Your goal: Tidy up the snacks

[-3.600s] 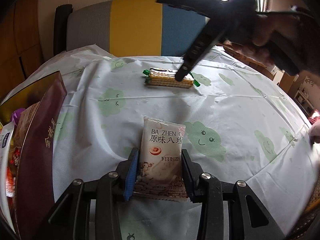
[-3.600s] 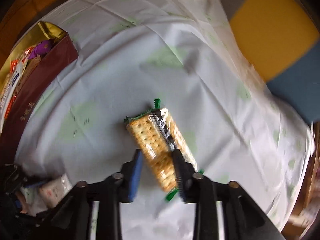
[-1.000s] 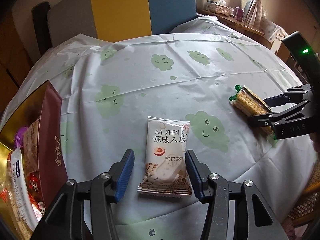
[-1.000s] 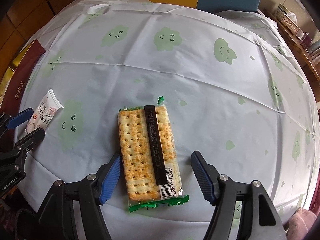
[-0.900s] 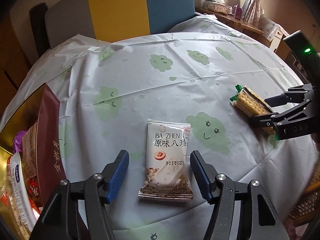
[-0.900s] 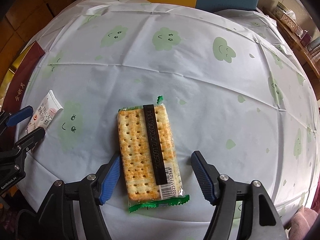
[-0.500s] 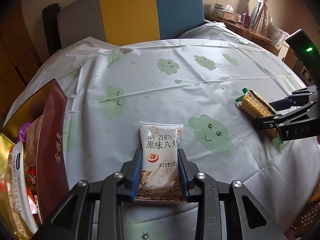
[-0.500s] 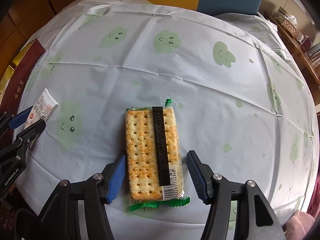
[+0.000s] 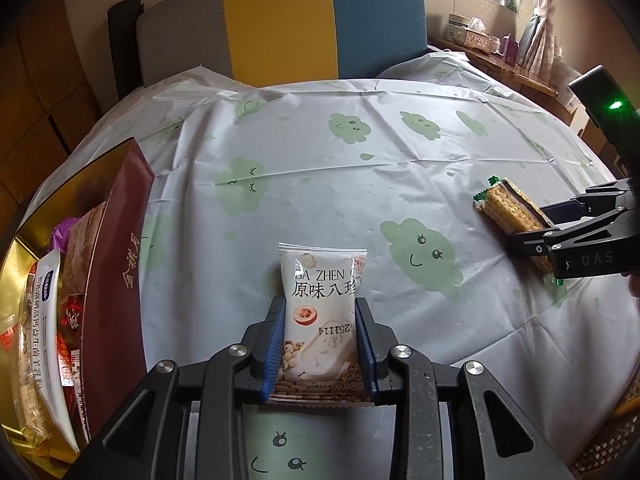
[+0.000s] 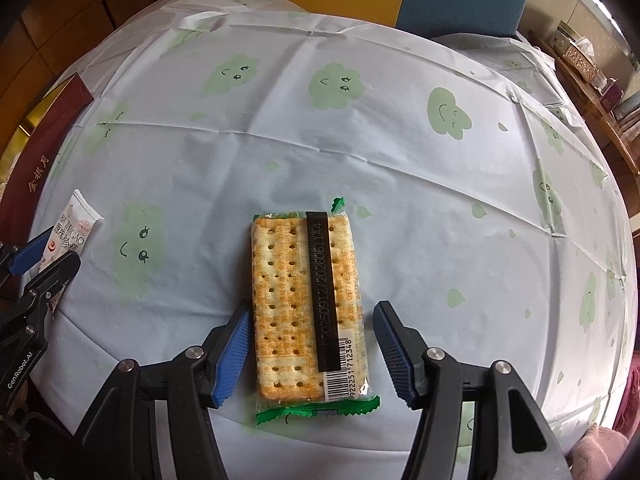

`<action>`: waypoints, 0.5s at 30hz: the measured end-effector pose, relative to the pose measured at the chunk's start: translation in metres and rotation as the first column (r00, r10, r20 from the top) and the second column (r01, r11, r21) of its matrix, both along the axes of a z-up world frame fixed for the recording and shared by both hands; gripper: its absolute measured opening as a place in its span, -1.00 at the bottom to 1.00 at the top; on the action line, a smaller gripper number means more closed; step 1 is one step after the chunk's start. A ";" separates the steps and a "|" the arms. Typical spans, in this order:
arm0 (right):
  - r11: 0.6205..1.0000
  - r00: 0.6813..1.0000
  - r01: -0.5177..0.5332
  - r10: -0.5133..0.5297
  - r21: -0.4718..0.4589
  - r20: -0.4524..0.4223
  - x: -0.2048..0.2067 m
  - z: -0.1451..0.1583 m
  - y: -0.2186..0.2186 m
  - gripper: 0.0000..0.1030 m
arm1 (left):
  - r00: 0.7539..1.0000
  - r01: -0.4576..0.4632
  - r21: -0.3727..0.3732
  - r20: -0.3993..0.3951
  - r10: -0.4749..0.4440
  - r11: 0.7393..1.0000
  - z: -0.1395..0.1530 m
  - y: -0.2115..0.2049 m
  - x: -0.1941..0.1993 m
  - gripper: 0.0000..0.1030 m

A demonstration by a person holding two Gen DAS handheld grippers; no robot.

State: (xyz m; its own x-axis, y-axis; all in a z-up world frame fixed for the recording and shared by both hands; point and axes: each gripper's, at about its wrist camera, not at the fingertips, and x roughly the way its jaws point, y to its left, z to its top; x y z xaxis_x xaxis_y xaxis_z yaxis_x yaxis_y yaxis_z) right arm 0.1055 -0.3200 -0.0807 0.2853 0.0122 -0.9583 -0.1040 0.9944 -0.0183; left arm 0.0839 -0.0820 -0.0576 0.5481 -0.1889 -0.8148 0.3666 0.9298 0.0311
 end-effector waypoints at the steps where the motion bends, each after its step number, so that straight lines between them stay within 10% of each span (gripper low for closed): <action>1: 1.000 1.000 -0.002 0.002 -0.003 0.001 -0.001 0.000 0.001 0.20 | 1.000 -0.002 0.000 0.000 0.002 1.000 0.000 0.000 -0.001 -0.36; 15: 1.000 1.000 -0.016 0.016 -0.016 -0.001 -0.003 0.003 0.008 0.19 | 1.000 -0.011 -0.085 -0.005 0.011 0.996 0.025 0.012 -0.020 -0.37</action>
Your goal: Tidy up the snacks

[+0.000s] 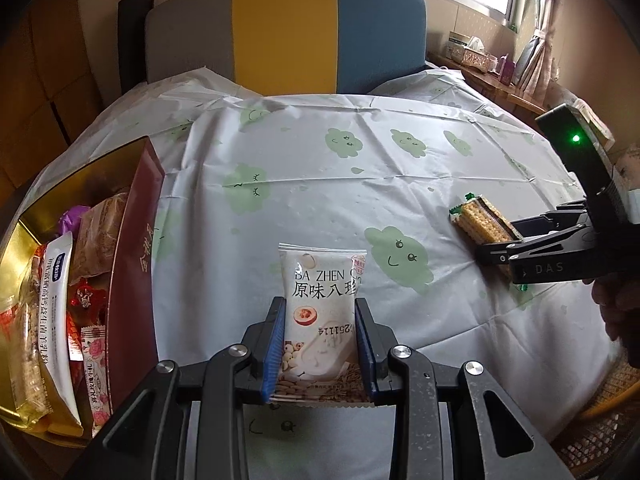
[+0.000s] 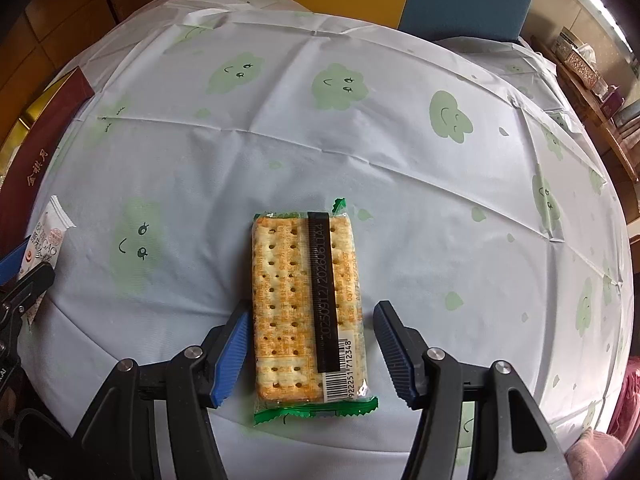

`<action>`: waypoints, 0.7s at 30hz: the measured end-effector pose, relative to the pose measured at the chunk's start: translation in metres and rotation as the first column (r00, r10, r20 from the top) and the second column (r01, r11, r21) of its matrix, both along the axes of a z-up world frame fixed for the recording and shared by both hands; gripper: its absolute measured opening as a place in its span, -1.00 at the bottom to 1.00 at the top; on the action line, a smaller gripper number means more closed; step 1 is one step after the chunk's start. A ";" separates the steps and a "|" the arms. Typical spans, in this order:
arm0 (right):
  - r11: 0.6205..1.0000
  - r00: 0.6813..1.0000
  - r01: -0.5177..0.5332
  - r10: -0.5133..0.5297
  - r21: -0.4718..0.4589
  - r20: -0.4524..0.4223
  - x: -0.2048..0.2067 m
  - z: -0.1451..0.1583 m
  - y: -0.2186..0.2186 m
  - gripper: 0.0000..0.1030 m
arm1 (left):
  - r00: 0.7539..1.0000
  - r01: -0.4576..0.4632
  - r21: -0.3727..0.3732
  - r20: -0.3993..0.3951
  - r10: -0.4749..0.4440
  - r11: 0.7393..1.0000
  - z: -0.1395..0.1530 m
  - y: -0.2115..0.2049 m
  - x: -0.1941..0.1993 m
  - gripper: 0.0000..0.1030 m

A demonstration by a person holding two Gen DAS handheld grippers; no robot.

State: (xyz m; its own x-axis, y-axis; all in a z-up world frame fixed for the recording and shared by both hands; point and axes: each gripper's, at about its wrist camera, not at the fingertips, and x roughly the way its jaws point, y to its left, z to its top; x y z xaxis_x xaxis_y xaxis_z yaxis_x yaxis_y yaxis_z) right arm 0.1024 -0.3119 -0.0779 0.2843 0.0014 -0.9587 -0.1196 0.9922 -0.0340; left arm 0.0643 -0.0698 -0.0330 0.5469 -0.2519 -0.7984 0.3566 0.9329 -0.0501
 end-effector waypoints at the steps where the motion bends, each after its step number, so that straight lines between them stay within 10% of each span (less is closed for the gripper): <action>1: 1.000 1.000 -0.003 0.003 -0.003 0.002 0.000 0.000 0.000 0.19 | 1.000 0.000 -0.005 0.003 0.000 1.000 0.002 0.001 -0.002 -0.37; 14: 0.997 0.998 -0.058 0.059 -0.047 0.028 -0.011 0.001 0.022 0.00 | 0.999 -0.043 -0.075 0.007 0.043 0.996 0.028 0.038 -0.016 -0.37; 21: 0.994 0.996 -0.082 0.085 -0.072 0.039 -0.021 0.003 0.037 -0.05 | 0.971 -0.233 -0.155 0.025 0.240 0.960 0.059 0.128 -0.014 -0.37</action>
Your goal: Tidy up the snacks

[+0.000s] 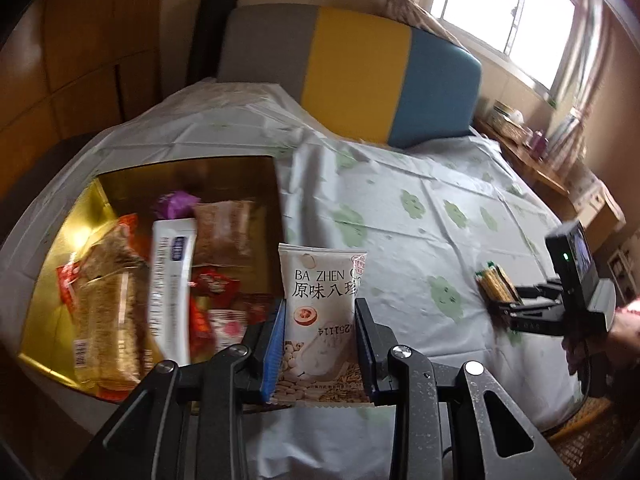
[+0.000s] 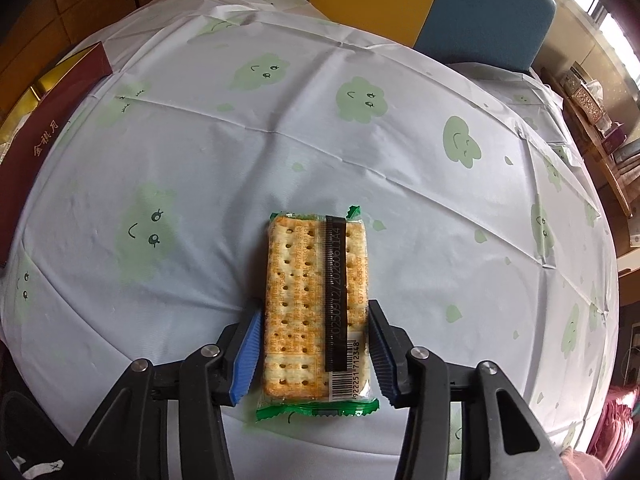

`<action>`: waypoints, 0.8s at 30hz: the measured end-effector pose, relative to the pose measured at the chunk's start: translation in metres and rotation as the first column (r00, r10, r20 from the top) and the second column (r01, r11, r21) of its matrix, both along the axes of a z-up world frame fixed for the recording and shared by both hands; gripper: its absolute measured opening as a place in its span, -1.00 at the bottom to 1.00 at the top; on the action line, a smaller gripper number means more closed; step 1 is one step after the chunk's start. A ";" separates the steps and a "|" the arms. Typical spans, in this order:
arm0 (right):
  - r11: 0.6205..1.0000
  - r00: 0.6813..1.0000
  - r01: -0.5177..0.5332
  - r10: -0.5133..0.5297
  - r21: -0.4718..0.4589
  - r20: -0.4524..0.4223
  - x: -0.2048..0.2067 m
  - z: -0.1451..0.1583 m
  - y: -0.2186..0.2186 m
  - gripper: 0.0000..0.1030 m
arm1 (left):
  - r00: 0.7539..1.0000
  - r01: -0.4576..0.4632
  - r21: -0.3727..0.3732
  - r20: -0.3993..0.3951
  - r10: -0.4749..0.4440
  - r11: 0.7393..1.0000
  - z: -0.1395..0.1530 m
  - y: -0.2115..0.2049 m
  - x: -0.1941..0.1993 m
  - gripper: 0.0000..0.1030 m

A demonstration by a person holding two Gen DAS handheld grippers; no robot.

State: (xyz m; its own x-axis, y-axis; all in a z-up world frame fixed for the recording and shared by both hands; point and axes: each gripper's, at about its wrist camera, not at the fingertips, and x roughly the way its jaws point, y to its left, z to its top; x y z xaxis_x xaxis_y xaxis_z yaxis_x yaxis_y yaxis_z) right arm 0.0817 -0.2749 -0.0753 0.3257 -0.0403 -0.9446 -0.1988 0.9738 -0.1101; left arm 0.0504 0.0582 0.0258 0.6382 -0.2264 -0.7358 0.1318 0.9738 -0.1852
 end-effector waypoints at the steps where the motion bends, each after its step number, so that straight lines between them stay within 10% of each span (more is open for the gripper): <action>1: 1.000 1.000 -0.003 0.003 -0.002 0.001 -0.001 0.000 0.000 -0.05 | 0.999 -0.052 -0.010 0.000 0.052 0.999 0.002 0.021 0.001 -0.37; 13: 0.999 1.000 -0.026 0.027 -0.025 0.015 -0.006 0.001 0.004 -0.06 | 0.893 -0.450 -0.073 -0.050 0.447 0.890 -0.006 0.175 -0.022 -0.37; 24: 0.999 0.999 -0.029 0.030 -0.032 0.019 -0.008 0.003 0.006 -0.06 | 0.952 -0.293 -0.169 -0.145 0.270 0.941 -0.028 0.120 0.000 -0.37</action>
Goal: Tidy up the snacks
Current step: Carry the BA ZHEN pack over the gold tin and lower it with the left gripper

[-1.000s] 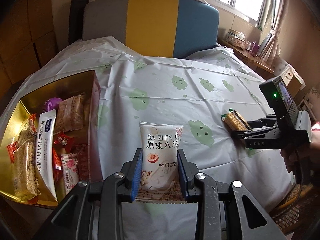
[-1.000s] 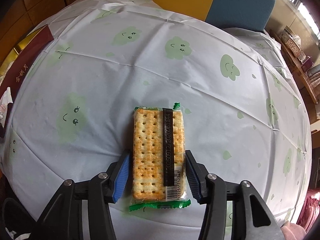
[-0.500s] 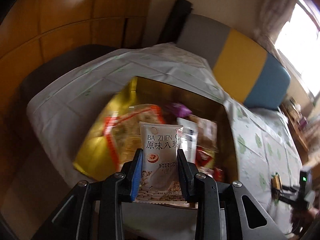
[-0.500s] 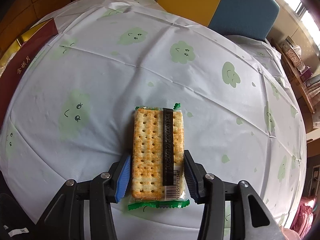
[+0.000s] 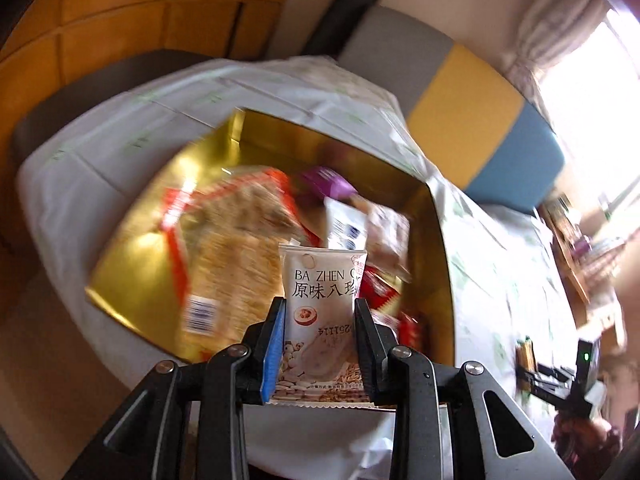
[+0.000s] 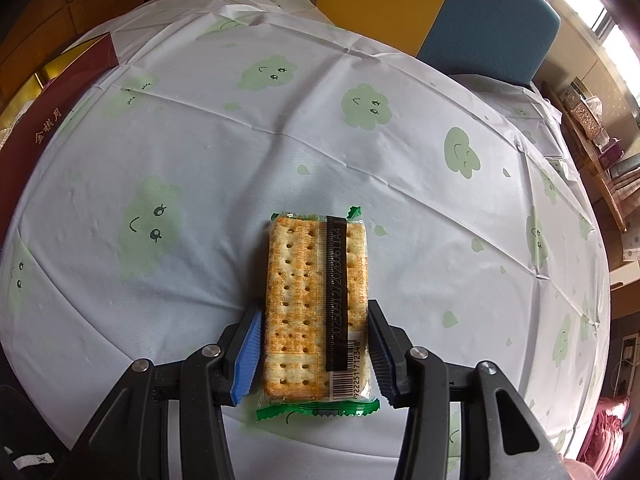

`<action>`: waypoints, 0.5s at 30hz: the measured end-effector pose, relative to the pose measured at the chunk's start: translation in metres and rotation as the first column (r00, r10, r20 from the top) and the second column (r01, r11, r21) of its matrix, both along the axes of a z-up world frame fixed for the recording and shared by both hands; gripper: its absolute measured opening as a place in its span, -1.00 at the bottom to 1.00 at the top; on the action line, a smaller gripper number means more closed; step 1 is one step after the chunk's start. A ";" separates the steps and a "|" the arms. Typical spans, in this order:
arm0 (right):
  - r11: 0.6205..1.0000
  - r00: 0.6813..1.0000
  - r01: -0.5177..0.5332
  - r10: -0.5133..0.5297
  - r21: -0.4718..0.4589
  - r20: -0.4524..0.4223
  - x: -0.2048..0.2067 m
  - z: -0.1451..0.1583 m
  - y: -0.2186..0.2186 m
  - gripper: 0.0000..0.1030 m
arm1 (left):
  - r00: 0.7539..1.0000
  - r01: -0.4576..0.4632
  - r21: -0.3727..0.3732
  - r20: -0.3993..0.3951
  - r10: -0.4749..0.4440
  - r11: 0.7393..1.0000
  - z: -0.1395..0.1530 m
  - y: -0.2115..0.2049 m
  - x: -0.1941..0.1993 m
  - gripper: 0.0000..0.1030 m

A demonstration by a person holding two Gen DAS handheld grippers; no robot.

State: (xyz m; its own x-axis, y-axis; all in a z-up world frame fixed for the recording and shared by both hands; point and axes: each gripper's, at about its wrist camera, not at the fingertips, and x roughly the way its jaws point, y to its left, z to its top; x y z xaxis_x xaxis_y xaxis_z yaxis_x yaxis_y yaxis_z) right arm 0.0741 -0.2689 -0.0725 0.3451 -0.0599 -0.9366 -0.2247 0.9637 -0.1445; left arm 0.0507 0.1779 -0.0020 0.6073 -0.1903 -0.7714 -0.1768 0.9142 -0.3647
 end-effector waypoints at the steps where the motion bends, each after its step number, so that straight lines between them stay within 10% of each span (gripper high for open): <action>1: 1.000 1.000 0.000 0.000 0.001 0.000 0.000 0.000 0.000 -0.06 | 1.000 0.009 -0.002 -0.005 -0.009 1.000 -0.001 -0.004 0.002 -0.37; 15: 1.000 1.000 -0.013 0.013 -0.018 0.007 -0.002 -0.001 0.003 -0.06 | 0.990 -0.082 0.179 -0.101 0.102 0.980 -0.029 0.006 0.048 -0.36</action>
